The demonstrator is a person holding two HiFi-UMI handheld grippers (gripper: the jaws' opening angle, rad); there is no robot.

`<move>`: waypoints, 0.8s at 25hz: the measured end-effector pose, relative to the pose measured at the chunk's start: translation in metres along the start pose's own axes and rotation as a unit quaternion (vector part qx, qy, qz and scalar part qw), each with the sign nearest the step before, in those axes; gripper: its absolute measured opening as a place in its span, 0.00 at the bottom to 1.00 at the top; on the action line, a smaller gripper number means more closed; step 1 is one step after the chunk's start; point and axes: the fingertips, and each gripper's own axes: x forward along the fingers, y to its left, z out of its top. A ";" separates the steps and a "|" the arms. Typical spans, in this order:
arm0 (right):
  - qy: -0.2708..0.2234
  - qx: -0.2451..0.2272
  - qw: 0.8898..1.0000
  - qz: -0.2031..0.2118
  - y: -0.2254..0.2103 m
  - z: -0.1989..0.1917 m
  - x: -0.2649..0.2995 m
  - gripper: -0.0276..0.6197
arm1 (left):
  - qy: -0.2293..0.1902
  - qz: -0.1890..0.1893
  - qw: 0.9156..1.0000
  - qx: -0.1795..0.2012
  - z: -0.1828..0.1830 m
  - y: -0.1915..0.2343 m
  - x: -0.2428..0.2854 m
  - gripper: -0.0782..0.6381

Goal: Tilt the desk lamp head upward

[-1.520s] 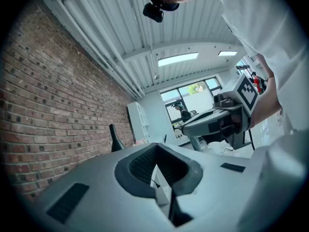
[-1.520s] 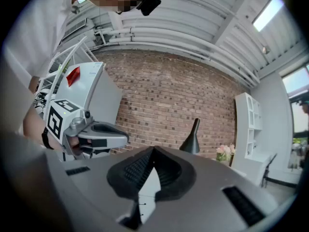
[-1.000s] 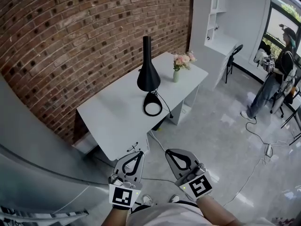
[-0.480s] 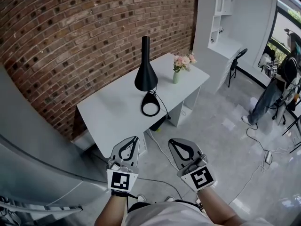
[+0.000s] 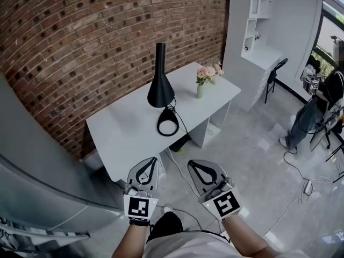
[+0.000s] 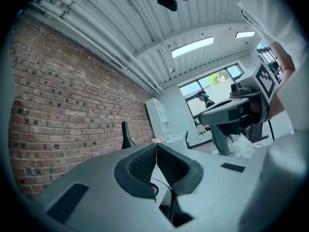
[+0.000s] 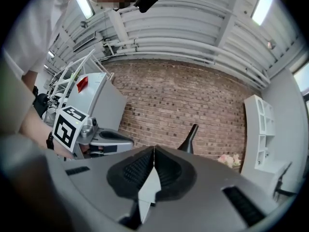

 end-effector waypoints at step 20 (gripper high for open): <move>0.015 0.018 1.000 0.004 -0.116 -0.051 0.184 0.07 | 0.003 -0.030 1.000 0.005 -0.077 0.101 0.181 0.12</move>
